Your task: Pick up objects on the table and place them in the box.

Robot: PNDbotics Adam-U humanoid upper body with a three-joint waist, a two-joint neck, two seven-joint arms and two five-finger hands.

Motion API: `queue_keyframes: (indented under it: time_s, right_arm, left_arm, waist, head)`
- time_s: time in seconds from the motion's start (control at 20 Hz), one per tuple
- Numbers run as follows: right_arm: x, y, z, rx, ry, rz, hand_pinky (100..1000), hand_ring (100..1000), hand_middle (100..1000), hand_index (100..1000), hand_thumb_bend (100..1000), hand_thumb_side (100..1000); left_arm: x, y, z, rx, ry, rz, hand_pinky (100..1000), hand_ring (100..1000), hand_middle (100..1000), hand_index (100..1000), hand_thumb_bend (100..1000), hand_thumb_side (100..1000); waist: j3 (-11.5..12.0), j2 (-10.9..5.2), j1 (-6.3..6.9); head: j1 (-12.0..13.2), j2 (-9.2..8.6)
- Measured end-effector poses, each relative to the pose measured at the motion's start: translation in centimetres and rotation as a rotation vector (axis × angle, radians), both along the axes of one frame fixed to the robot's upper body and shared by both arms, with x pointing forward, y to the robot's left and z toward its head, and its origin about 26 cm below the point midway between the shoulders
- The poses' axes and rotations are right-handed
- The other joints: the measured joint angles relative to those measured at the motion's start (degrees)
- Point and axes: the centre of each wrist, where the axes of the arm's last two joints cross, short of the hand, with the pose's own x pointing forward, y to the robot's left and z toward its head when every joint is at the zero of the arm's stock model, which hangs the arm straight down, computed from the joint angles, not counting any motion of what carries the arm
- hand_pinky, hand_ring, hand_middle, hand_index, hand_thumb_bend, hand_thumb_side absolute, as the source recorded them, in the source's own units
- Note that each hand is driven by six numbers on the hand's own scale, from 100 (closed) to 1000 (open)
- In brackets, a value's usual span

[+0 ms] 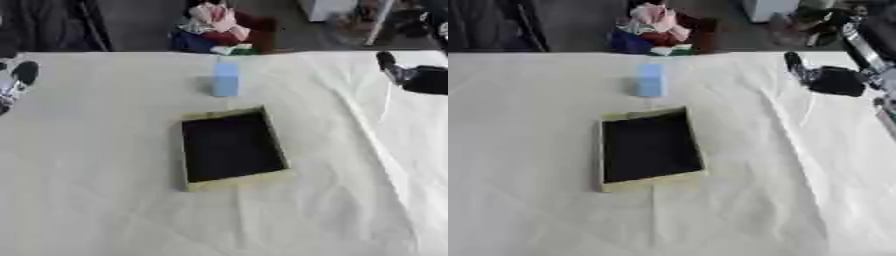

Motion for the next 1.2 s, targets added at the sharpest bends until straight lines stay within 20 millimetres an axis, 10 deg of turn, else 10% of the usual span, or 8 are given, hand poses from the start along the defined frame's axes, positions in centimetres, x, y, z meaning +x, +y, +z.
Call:
queue_keyframes:
  time_s: [0.75, 1.2]
  right_arm:
    - [0.9, 1.2, 1.5, -0.007, -0.026, 0.040, 791, 787, 817, 904, 253, 322]
    - [5.2, 3.1, 6.5, -0.030, -0.029, 0.114, 792, 785, 823, 907, 296, 309]
  left_arm:
    - [0.3, -0.8, 0.3, -0.024, -0.016, -0.034, 760, 811, 840, 886, 350, 799]
    - [0.8, -2.3, 1.1, -0.019, -0.036, -0.104, 758, 810, 839, 886, 347, 801]
  waist:
    - [0.36, 2.07, 0.28]
    - [2.93, 2.25, 0.09]
  head:
    - [-1.22, 1.89]
    - [-2.66, 2.04]
